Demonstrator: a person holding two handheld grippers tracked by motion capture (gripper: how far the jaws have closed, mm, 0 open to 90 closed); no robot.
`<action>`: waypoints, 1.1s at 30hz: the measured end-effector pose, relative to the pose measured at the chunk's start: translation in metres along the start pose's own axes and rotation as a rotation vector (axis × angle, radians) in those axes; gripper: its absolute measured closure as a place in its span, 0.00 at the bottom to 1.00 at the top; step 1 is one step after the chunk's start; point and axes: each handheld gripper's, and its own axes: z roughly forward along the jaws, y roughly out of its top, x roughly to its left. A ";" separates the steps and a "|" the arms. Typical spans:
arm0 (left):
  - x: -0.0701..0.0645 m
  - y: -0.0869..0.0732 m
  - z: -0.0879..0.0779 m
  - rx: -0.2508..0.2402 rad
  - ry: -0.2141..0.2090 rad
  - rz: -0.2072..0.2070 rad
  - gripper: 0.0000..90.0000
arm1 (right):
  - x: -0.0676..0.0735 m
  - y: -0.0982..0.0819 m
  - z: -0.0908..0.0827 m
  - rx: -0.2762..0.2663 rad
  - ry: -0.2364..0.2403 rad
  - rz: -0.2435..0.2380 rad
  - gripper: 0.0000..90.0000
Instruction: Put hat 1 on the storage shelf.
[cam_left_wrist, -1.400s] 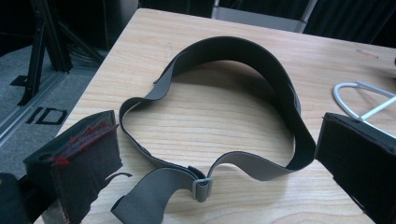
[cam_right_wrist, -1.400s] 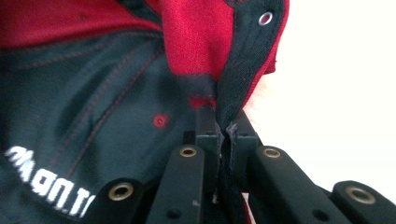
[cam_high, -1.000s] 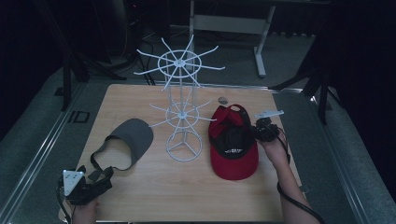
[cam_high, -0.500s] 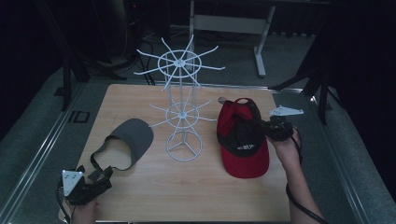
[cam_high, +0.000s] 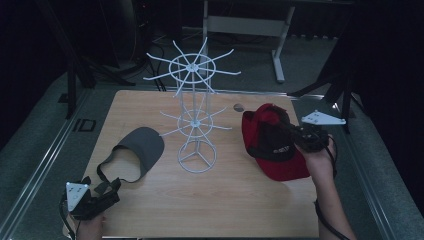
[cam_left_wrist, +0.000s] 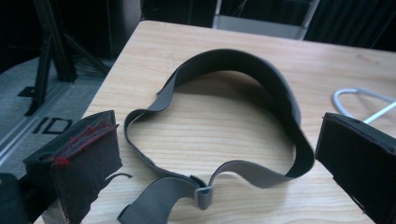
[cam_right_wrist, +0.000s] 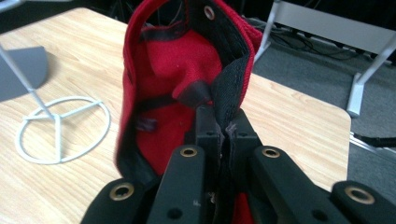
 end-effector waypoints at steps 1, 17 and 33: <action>-0.001 0.000 0.000 0.001 0.000 0.003 0.00 | 0.001 0.002 -0.003 -0.008 -0.009 -0.004 0.96; -0.054 0.030 -0.021 0.050 -0.210 0.131 0.00 | 0.020 0.026 -0.057 -0.123 0.031 -0.025 0.96; -0.125 0.091 -0.037 -0.004 -0.498 0.217 0.00 | 0.024 0.032 -0.078 -0.164 0.058 -0.013 0.96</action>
